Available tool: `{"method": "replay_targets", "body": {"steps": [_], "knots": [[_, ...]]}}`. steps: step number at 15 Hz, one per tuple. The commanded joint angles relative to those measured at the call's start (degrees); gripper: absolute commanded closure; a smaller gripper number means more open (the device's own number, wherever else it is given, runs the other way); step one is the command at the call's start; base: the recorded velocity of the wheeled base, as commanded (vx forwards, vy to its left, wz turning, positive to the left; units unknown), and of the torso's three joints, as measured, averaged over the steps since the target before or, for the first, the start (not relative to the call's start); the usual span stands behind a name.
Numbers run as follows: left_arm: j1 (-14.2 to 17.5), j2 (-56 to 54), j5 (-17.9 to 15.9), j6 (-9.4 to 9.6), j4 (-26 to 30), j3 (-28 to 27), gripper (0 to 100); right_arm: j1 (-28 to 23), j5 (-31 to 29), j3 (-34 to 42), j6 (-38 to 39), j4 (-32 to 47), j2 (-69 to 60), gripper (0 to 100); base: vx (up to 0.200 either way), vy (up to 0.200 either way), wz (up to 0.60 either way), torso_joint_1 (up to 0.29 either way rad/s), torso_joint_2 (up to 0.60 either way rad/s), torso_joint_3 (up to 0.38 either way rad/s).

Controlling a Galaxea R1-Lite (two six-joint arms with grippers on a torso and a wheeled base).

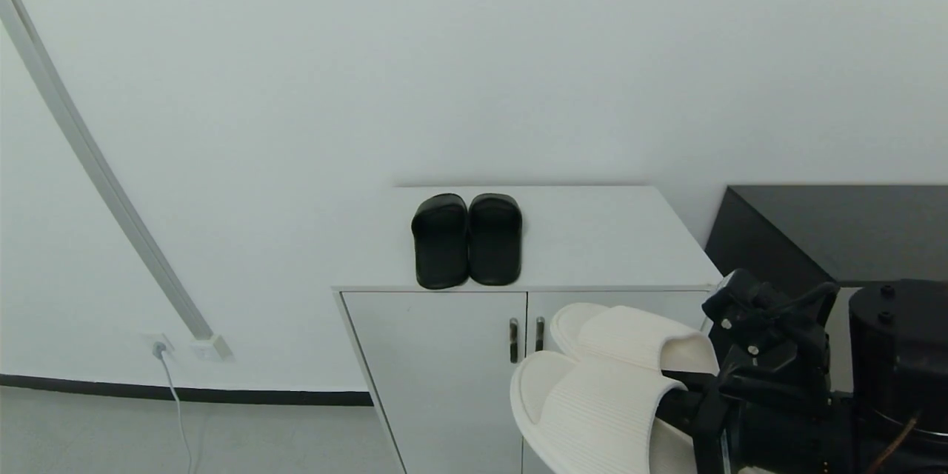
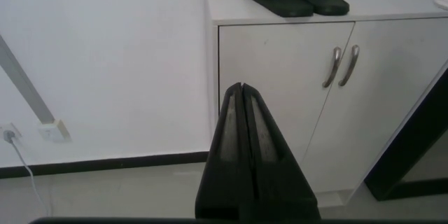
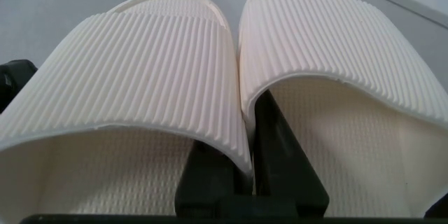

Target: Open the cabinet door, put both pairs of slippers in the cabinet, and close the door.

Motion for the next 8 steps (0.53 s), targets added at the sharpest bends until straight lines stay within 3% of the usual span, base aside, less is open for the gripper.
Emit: {"method": "replay_targets", "body": {"steps": [1, 8], "knots": [[0.01, 0.07, -0.02, 0.01, 0.0, 0.01, 100, -0.04, 0.0, 0.07, -0.07, -0.01, 0.29, 100, 0.0, 0.0, 0.0, -0.168, 0.39, 0.217], [0.01, 0.07, -0.02, -0.08, 0.0, 0.01, 100, -0.04, -0.09, 0.07, -0.07, -0.01, 0.29, 100, 0.0, 0.0, 0.0, -0.212, 0.51, 0.292]]}}
